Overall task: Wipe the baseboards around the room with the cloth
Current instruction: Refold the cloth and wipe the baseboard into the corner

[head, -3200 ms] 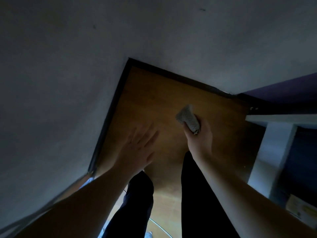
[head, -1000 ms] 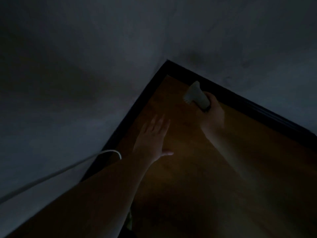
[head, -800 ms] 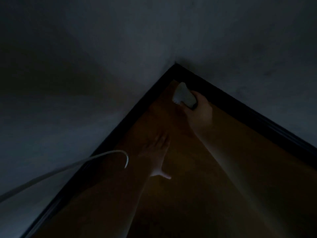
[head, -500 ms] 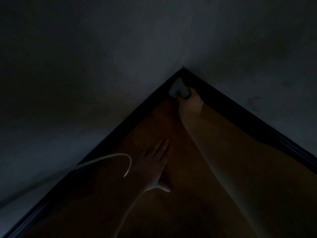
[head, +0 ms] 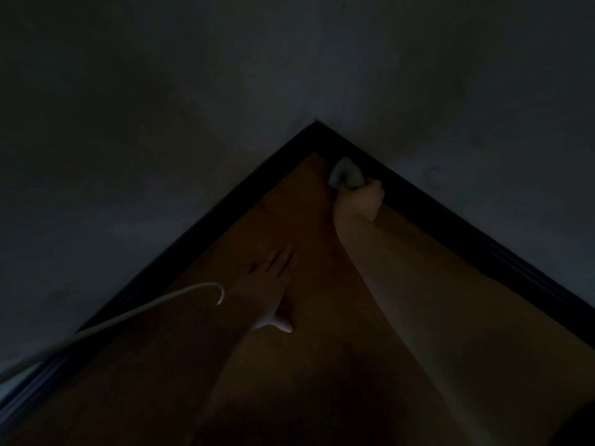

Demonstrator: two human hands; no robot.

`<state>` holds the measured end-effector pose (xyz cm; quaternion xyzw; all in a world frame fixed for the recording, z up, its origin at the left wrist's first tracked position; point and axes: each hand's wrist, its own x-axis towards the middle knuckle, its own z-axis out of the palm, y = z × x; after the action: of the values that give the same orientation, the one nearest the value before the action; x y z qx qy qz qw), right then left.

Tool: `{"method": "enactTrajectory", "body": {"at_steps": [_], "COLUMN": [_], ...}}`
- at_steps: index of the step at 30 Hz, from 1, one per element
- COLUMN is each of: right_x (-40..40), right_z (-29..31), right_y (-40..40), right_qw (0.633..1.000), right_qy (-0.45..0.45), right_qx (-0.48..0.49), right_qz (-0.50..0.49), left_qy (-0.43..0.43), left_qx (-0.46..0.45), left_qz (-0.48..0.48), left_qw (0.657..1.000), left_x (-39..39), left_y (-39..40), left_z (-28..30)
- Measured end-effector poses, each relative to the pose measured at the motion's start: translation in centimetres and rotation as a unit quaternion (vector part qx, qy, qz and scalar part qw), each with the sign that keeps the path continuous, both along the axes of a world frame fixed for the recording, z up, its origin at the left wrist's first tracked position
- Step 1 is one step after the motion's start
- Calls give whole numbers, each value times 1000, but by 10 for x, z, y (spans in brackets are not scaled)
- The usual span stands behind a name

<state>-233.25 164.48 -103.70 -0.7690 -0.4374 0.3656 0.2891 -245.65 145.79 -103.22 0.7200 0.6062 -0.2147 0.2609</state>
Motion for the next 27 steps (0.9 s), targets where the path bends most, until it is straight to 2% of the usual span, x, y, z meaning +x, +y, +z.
{"method": "enactTrajectory", "body": {"at_steps": [4, 8, 13, 16, 18, 22, 27], "right_x": [37, 67, 82, 69, 54, 20, -24], "right_z": [-2, -3, -2, -5, -10, -4, -1], "right_y": [-15, -31, -45, -45, -44, -37, -22], "right_qw": [1000, 1000, 988, 968, 958, 961, 965], "right_qy": [2, -1, 17, 56, 84, 137, 137], "right_qx": [11, 26, 115, 157, 177, 167, 166], "right_qz": [-16, -13, 103, 188, 209, 171, 152], "left_qy": [46, 40, 44, 45, 43, 35, 30], "left_qx": [5, -4, -2, -4, -3, 0, -1], "left_qz": [-26, -41, -55, -57, -54, -52, -52], "left_qw": [999, 998, 998, 997, 998, 998, 998], "left_x": [8, 11, 18, 19, 19, 19, 20], "left_y": [2, 5, 6, 6, 5, 4, 5], "left_z": [5, 5, 7, 9, 8, 9, 10]}}
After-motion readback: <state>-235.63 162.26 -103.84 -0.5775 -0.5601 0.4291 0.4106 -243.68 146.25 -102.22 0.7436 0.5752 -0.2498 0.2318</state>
